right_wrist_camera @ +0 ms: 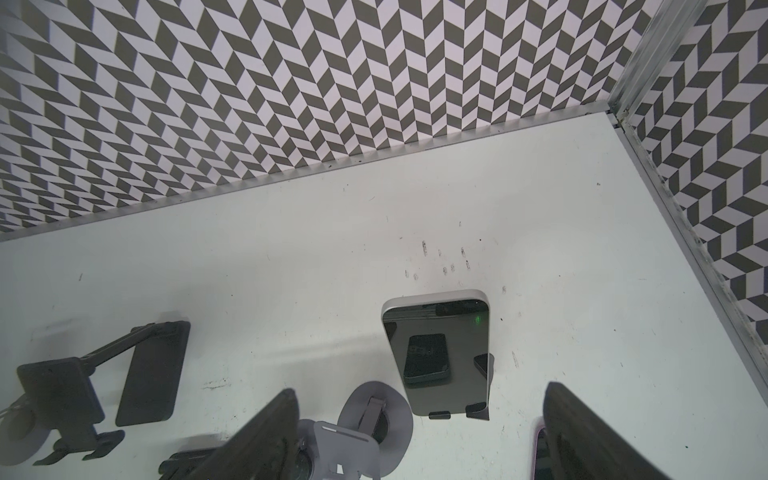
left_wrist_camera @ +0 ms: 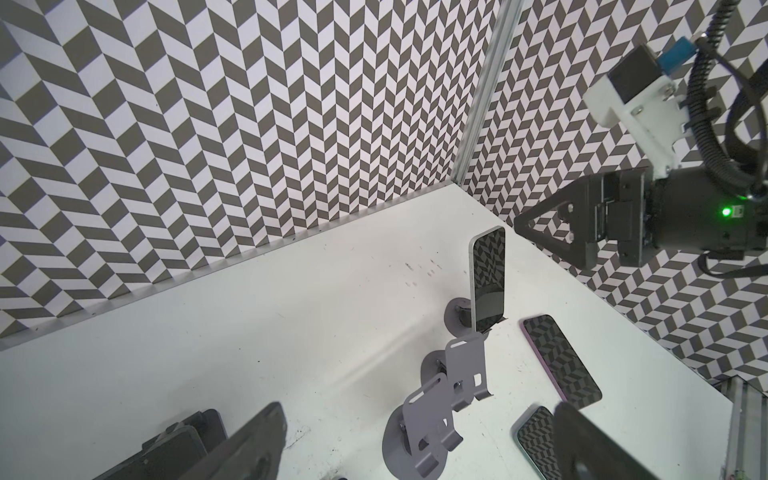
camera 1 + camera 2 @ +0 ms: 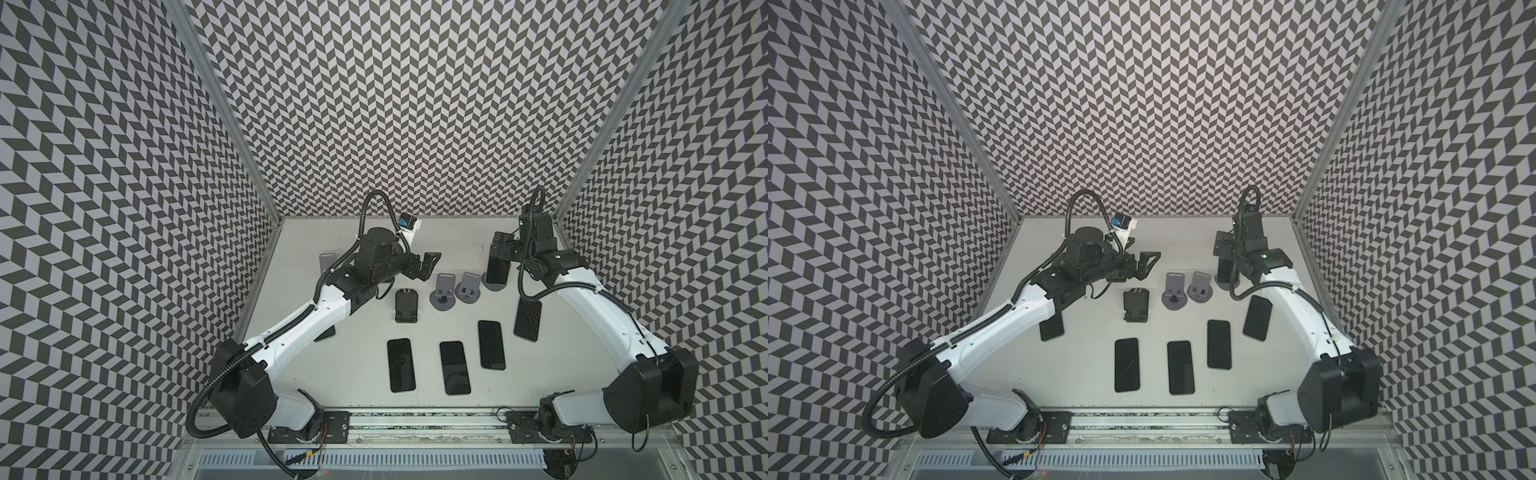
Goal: Remove the phone from the phone stand
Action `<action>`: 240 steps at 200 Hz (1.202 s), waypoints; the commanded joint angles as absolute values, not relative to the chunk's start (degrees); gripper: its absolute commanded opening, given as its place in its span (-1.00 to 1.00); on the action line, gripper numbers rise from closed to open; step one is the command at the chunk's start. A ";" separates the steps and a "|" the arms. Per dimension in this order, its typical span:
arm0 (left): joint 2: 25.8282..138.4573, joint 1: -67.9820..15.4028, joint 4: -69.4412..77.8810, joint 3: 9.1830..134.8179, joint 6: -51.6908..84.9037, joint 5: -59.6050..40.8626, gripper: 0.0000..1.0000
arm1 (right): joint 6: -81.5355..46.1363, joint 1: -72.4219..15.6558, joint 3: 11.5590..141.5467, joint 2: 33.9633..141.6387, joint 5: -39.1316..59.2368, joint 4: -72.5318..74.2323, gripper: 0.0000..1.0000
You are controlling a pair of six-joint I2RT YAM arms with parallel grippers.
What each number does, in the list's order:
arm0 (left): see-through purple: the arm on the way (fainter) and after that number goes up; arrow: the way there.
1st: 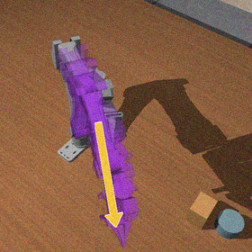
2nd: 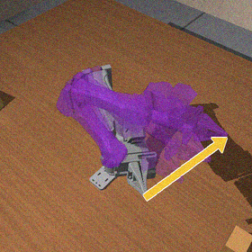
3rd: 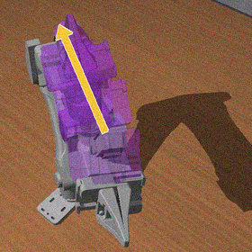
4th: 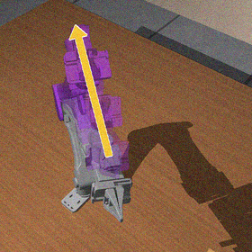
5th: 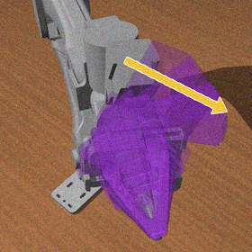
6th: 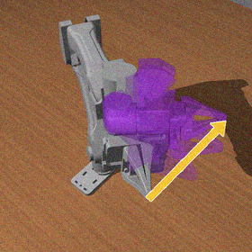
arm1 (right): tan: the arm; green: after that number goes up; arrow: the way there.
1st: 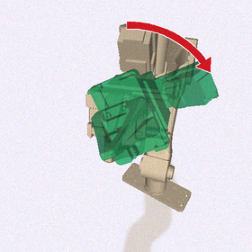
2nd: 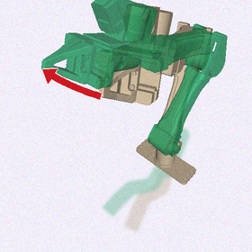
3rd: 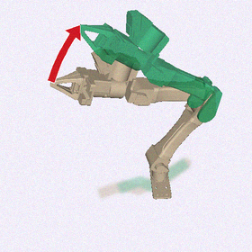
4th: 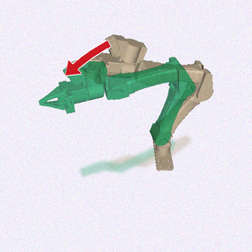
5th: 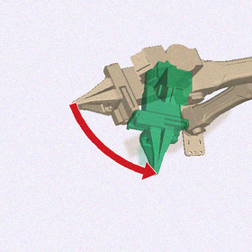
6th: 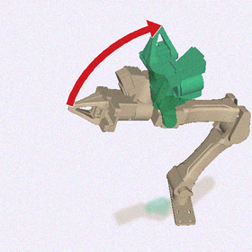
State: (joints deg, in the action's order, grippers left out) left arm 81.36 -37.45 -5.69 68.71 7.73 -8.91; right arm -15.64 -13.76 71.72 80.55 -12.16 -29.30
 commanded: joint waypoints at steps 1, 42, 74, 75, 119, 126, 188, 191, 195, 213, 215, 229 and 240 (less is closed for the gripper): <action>82.74 -37.22 -7.02 70.81 5.98 -10.28 1.00 | -15.02 -14.10 69.07 79.65 -12.03 -22.74 0.84; 85.61 -37.22 -7.46 73.05 4.51 -11.68 1.00 | -13.53 -14.15 67.92 79.92 -12.90 -20.82 0.91; 88.74 -37.11 -9.13 76.22 2.26 -13.05 1.00 | -12.04 -14.13 67.91 80.82 -12.90 -20.24 0.93; 88.84 -37.14 -9.18 76.30 2.14 -13.07 1.00 | -12.04 -14.10 67.88 80.84 -12.91 -20.18 0.93; 96.24 -36.83 -16.75 86.09 -1.41 -15.51 0.99 | -11.17 -14.08 68.43 82.23 -13.46 -19.26 0.95; 97.30 -36.74 -17.73 87.44 -1.84 -15.82 1.00 | -11.12 -14.15 68.46 82.28 -13.74 -19.01 0.97; 100.77 -34.57 -16.11 89.03 -0.37 -22.72 1.00 | -8.57 -14.10 69.71 83.08 -14.54 -19.15 1.00; 100.84 -34.47 -15.97 88.99 -0.34 -22.97 1.00 | -8.42 -14.14 69.77 83.11 -14.66 -19.18 1.00; 101.03 -34.38 -15.85 88.95 -0.24 -23.31 1.00 | -8.30 -14.07 69.81 83.10 -14.83 -19.16 1.00; 101.66 -34.32 -15.28 89.18 -0.21 -24.52 1.00 | -7.88 -14.08 69.70 82.78 -15.34 -19.25 0.99; 101.81 -34.24 -15.22 89.20 -0.23 -24.70 1.00 | -7.88 -14.11 69.72 82.72 -15.39 -19.29 0.99; 102.45 -34.27 -15.37 89.79 -0.25 -25.79 1.00 | -7.81 -14.11 69.71 82.63 -15.57 -19.51 0.98; 102.88 -34.25 -15.34 90.00 -0.21 -26.57 1.00 | -7.88 -14.09 69.59 82.61 -15.64 -19.68 0.97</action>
State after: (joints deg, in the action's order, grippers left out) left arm 101.78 -34.28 -15.31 87.44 -0.21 -22.87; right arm -8.99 -13.76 68.10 82.61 -14.22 -21.76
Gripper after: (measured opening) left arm 0.997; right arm 0.990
